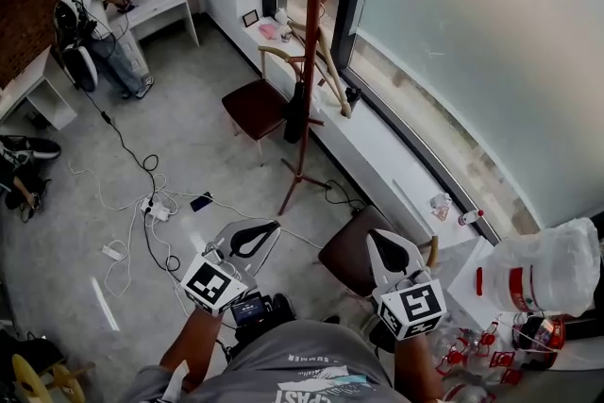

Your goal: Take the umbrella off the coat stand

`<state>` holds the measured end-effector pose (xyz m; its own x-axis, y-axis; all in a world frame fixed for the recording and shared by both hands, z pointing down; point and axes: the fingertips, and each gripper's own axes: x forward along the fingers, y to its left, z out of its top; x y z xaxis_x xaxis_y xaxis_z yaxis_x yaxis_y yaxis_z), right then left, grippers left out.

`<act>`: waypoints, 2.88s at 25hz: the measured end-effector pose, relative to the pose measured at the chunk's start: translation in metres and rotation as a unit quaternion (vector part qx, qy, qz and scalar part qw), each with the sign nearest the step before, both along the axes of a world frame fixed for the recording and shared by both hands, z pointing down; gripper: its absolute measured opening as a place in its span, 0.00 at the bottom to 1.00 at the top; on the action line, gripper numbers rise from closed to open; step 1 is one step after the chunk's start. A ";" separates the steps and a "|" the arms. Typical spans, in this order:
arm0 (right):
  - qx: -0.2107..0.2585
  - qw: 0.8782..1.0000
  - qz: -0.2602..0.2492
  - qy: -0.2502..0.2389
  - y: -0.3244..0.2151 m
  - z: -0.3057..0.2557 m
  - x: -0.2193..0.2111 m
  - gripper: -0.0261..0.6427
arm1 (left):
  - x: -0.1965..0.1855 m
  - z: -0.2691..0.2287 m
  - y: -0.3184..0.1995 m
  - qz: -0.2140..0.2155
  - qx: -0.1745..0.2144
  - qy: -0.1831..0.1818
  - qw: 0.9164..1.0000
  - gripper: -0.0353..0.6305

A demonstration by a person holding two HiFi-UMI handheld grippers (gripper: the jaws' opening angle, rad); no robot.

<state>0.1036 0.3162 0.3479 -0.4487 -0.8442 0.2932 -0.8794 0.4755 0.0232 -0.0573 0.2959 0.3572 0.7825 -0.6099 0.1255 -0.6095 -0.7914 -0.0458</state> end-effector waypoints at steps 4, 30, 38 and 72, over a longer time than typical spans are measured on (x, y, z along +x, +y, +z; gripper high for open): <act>0.003 1.000 0.015 -0.002 -0.012 -0.002 -0.009 0.04 | -0.010 0.004 -0.011 0.013 0.003 0.008 1.000 0.06; 0.002 0.997 -0.072 -0.019 -0.147 0.003 -0.016 0.04 | -0.019 0.002 -0.102 -0.086 -0.007 0.000 0.996 0.06; -0.003 0.994 -0.104 -0.029 -0.181 0.010 -0.004 0.04 | -0.003 0.006 -0.127 -0.115 -0.012 -0.011 0.993 0.06; -0.015 1.000 0.022 -0.009 -0.293 0.015 -0.025 0.04 | -0.024 0.018 -0.307 0.017 -0.021 -0.010 1.000 0.06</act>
<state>0.0788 0.0231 0.3626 -0.4167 -0.8544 0.3104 -0.8998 0.4361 -0.0074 -0.0813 -0.0107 0.3753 0.8002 -0.5761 0.1666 -0.5809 -0.8136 -0.0235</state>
